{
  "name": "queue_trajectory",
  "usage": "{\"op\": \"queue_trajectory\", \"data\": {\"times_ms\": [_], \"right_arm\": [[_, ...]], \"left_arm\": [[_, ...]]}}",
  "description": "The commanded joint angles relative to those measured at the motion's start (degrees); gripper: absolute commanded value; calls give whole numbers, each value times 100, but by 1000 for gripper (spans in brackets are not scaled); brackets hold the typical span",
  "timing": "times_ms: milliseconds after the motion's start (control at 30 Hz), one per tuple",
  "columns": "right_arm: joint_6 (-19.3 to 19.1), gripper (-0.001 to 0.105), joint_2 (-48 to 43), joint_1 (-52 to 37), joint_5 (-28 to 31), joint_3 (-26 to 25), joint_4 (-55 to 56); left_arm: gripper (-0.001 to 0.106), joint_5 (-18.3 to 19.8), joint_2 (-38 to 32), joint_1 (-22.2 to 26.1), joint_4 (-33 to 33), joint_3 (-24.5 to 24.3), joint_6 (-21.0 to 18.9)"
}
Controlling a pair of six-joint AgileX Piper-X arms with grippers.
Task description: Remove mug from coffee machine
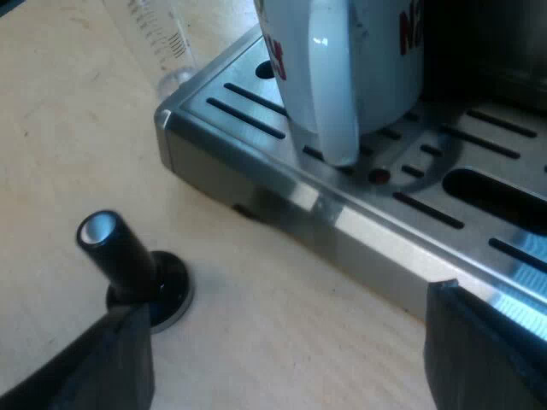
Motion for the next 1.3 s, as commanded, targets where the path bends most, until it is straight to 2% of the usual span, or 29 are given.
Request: {"op": "queue_trajectory", "data": {"times_ms": [33, 300, 400, 667, 833, 1100, 1300], "right_arm": [[-10, 67, 288, 9, -39, -11, -502], [-28, 67, 1082, 76, -39, -11, -1706], [-233, 67, 1343, 241, 49, -11, -2288], [-282, 67, 2172, 563, 946, -11, -3404], [-103, 67, 2640, 563, 1404, -11, -4187], [-104, 67, 3252, 563, 1458, -58, -5150], [-104, 67, 3538, 563, 1458, -432, -5253]], "left_arm": [[87, 44, 5, -28, -107, -45, 29], [87, 44, 5, -28, -97, -45, 29], [87, 44, 5, -28, -97, -45, 29], [87, 44, 5, -28, -97, -45, 29], [87, 44, 5, -28, -97, -45, 29], [87, 44, 5, -28, -97, -45, 29], [87, 44, 5, -28, -97, -45, 29]]}}
